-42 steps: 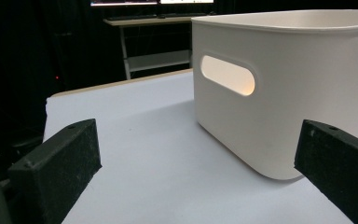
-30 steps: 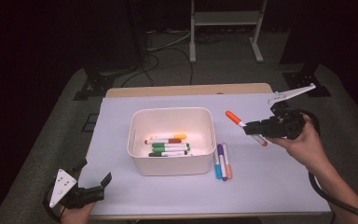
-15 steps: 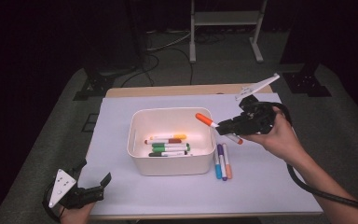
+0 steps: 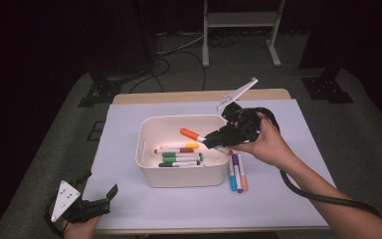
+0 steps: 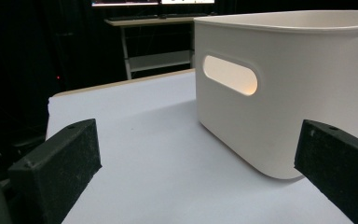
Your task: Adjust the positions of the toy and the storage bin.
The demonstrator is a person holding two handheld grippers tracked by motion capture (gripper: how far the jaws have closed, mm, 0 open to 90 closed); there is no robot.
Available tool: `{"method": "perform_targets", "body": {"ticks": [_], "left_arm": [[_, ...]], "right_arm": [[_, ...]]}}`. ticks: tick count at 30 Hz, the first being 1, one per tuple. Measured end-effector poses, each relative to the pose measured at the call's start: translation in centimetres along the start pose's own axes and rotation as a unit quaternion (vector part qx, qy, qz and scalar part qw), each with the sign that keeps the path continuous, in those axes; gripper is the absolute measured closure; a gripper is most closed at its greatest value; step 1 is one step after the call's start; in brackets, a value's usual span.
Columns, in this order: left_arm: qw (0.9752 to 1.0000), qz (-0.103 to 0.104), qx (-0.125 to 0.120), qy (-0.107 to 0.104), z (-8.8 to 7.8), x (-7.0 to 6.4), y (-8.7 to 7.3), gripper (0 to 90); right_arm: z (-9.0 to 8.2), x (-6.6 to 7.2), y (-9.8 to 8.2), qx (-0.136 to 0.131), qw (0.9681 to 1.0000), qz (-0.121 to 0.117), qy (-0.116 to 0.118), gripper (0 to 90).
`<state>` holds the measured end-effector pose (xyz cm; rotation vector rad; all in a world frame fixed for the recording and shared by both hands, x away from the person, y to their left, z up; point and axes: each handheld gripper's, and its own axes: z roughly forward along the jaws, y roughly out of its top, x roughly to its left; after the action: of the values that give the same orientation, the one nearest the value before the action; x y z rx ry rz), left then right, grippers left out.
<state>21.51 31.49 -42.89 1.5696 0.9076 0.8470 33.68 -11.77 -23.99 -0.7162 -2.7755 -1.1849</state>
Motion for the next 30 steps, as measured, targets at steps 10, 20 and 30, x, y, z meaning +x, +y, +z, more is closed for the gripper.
{"method": "perform_targets", "body": {"ticks": [10, 20, 30], "left_arm": [[1.0000, -0.001, -0.003, 0.000, 0.0, 0.0, 0.0, 0.0], [1.0000, 0.004, -0.001, 0.001, -0.1, 0.0, 0.1, 0.0], [1.0000, 0.002, 0.000, 0.002, -0.1, 0.1, 0.0, 0.0]], "right_arm": [[3.7, 0.5, 1.4, 0.027, 0.9991, -0.024, 0.021, 75.9], [7.5, 0.3, 2.4, 0.047, 0.9975, -0.034, 0.039, 75.9], [11.3, -0.6, 2.7, 0.068, 0.9949, -0.042, 0.062, 75.9]]}}
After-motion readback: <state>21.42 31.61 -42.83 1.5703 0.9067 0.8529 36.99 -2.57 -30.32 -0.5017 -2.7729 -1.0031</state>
